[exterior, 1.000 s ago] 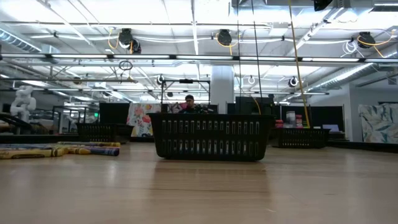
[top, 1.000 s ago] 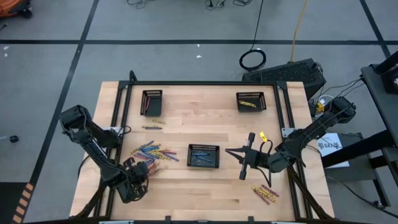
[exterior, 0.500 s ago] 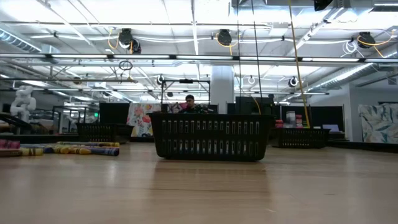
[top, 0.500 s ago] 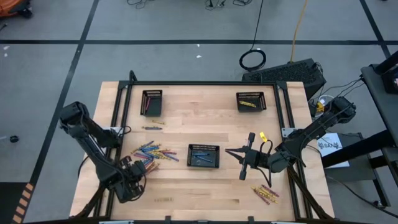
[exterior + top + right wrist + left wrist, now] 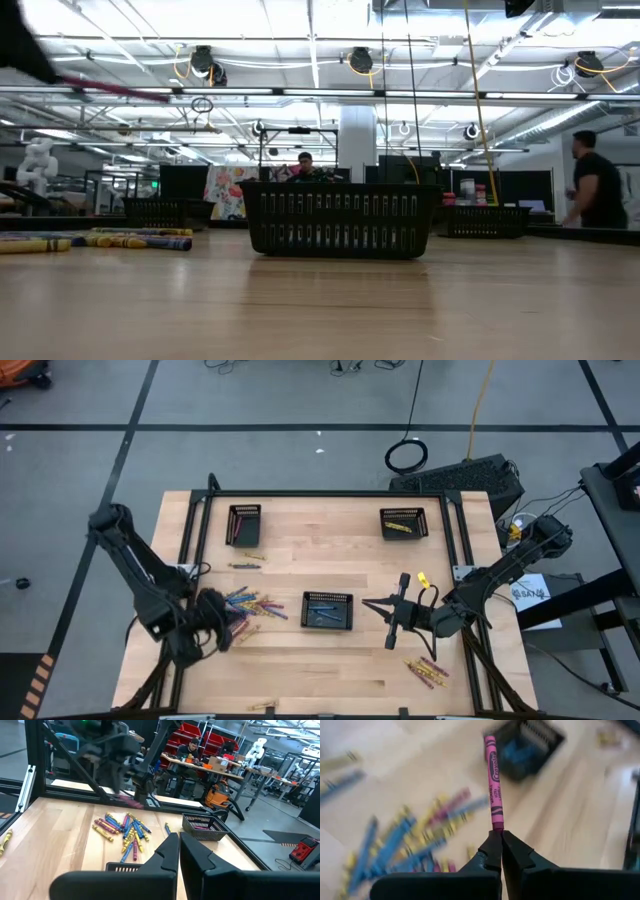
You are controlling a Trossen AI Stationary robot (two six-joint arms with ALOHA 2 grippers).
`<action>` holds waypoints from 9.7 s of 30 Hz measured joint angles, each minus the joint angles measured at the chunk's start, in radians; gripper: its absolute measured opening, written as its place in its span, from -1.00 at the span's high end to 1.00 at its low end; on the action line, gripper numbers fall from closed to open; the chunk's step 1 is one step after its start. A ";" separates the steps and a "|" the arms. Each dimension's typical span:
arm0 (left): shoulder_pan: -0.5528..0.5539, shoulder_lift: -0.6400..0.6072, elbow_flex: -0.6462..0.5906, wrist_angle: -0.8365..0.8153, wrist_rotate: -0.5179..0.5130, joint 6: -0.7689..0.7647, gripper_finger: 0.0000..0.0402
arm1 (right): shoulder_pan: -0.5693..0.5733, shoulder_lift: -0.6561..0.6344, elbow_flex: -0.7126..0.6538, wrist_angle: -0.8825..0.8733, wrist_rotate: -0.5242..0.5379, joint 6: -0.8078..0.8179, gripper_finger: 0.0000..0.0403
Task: Sort crayons
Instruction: Put the pink crayon into the top left black bin, then put the yellow crayon into the top right black bin, then adjust the crayons
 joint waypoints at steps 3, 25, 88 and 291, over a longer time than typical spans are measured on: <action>0.090 -0.067 0.000 -0.127 -0.048 -0.001 1.00 | 0.000 0.000 0.000 0.000 0.000 0.000 1.00; 1.313 -0.033 -0.022 0.006 0.206 0.894 1.00 | 0.000 0.000 0.000 0.015 0.000 0.022 1.00; -0.039 0.553 0.284 0.623 0.301 0.766 0.72 | -0.001 0.000 0.000 0.010 0.000 0.074 1.00; 0.109 0.439 0.431 -0.169 -0.437 0.506 -0.18 | 0.314 0.225 0.049 -1.046 -1.044 1.667 0.46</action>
